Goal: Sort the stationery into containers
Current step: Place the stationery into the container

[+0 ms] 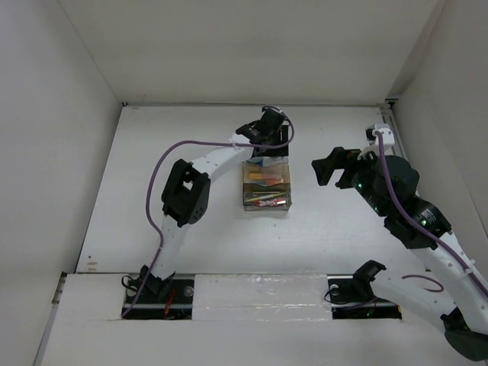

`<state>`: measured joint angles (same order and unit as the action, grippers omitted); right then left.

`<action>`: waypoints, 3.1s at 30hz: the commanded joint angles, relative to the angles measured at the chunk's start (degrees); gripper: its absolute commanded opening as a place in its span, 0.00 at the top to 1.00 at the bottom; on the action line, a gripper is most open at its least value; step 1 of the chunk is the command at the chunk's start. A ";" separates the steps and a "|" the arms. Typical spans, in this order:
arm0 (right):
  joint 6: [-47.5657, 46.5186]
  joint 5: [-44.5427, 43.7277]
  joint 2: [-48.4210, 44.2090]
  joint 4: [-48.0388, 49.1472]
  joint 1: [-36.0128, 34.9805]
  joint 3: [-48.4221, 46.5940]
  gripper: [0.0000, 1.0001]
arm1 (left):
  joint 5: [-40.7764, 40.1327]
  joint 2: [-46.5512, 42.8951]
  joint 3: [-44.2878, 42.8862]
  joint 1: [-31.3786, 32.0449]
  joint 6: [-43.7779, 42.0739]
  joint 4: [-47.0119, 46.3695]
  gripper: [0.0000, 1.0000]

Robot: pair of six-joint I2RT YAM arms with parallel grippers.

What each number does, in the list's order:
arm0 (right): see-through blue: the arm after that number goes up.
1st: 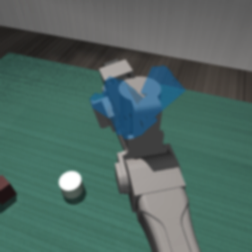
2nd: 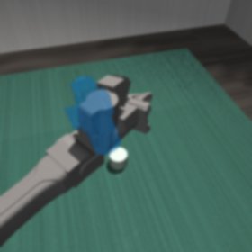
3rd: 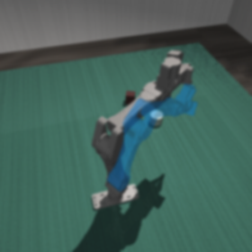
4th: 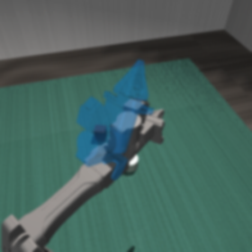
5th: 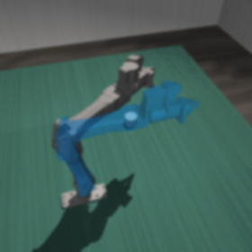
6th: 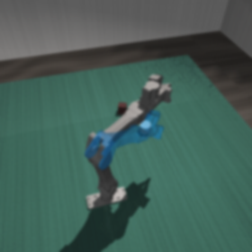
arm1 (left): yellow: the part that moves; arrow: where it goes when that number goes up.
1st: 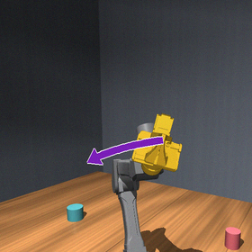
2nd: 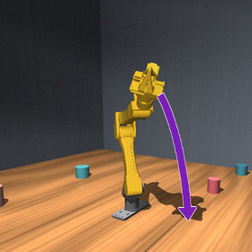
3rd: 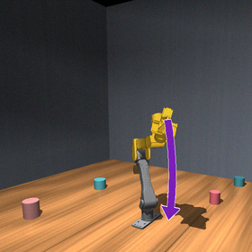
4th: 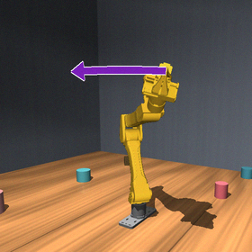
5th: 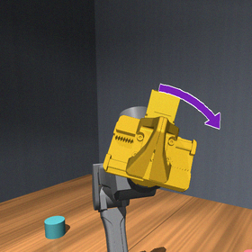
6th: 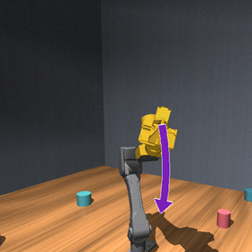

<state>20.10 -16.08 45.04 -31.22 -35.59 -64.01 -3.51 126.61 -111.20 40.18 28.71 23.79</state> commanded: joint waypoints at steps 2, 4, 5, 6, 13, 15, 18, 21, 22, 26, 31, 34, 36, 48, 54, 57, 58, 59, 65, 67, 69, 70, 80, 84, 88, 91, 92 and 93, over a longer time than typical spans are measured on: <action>-1.28 -0.27 -0.56 1.08 0.44 -0.50 0.00 | -1.68 0.04 -4.99 0.33 0.56 0.20 1.00; -1.29 -0.27 -0.56 1.08 0.44 -0.50 0.00 | -1.16 1.27 -7.10 0.33 0.56 0.99 1.00; -1.29 -0.27 -0.56 1.08 0.44 -0.50 0.00 | -1.15 1.27 -7.80 0.33 0.56 1.86 1.00; -1.29 -0.27 -0.56 1.08 0.44 -0.50 0.00 | -1.15 2.06 -8.50 0.33 0.56 2.39 1.00; -1.29 0.26 -0.56 1.60 0.44 -0.50 0.00 | -2.91 3.12 -9.92 0.33 1.09 4.86 1.00; -1.29 0.26 -0.56 1.60 0.44 0.02 0.00 | -2.91 2.60 -9.21 0.33 1.09 4.86 1.00; -1.29 0.26 -0.56 1.60 0.44 0.02 0.00 | -4.13 2.59 -9.21 0.33 1.61 6.17 1.00; -1.29 0.26 -0.56 1.60 0.44 0.02 0.00 | -4.14 2.59 -9.21 0.33 1.61 6.18 0.97; -1.29 0.26 -0.56 2.13 0.44 0.02 0.00 | -4.14 2.59 -9.21 0.33 1.61 6.18 0.94; -1.29 0.78 -0.56 2.13 0.44 0.02 0.00 | -1.86 2.59 -9.21 0.33 1.61 6.18 0.80; -1.29 1.30 -0.56 2.13 0.44 0.55 0.00 | -1.33 1.36 -8.60 0.33 1.61 5.13 0.59; -1.29 1.92 -0.56 2.66 0.44 0.55 0.00 | -1.33 0.84 -8.60 0.33 1.61 5.12 0.52; -1.82 1.93 -0.56 2.66 0.44 0.55 0.00 | -1.33 0.31 -8.60 0.33 1.61 5.12 0.40; -1.82 2.45 -0.56 3.19 0.44 1.08 0.00 | -0.80 0.31 -8.60 0.33 1.09 5.12 0.16; -1.82 2.45 -0.56 3.71 0.97 1.08 0.00 | -0.80 0.31 -9.12 0.33 1.09 5.12 0.18; -1.82 2.45 -0.56 3.71 0.97 1.08 0.00 | -0.27 0.31 -9.13 0.33 1.09 5.12 0.33; -1.82 2.45 -0.56 3.71 0.97 1.08 0.00 | -0.27 0.31 -9.13 0.33 1.61 5.12 0.39; -1.82 2.45 -0.56 3.71 0.97 1.08 0.00 | -0.27 -0.39 -8.52 0.33 1.61 5.12 0.45; -1.82 2.45 -0.56 3.71 0.97 1.61 0.00 | -1.41 -0.92 -8.51 0.33 1.61 5.12 0.64; -1.82 2.45 -0.56 3.71 0.97 1.61 0.00 | -1.41 -0.40 -8.51 0.33 1.61 6.35 0.72; -1.82 2.45 -0.56 3.71 0.97 1.61 0.00 | -1.41 -0.40 -10.35 0.33 1.61 7.05 0.78; -1.82 2.97 -0.56 3.71 0.97 1.61 0.00 | -1.41 -0.40 -10.88 0.33 1.61 7.93 0.82; -1.82 3.51 -0.56 3.71 0.97 1.61 0.00 | 2.18 1.44 -16.33 -1.06 2.67 13.99 0.94; -1.82 4.03 -0.56 3.71 0.97 1.61 0.00 | 4.12 3.99 -18.88 -1.78 2.67 16.89 0.99; -1.82 4.03 -0.56 3.71 0.97 1.61 0.00 | 3.07 4.53 -18.88 -1.78 2.14 18.04 0.99; -1.82 4.56 -0.56 3.71 0.97 1.61 0.00 | 2.45 5.05 -20.63 -1.78 2.14 19.44 0.99; -1.82 4.56 -0.56 3.71 0.97 1.61 0.00 | 2.45 5.84 -21.16 -2.30 2.14 19.45 0.99; -1.82 4.56 -0.56 3.71 0.97 1.61 0.00 | 2.45 6.37 -22.30 -2.30 1.62 20.32 0.99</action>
<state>19.00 -12.45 45.01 -30.41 -34.94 -62.83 -0.69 133.25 -128.88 38.13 30.87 42.59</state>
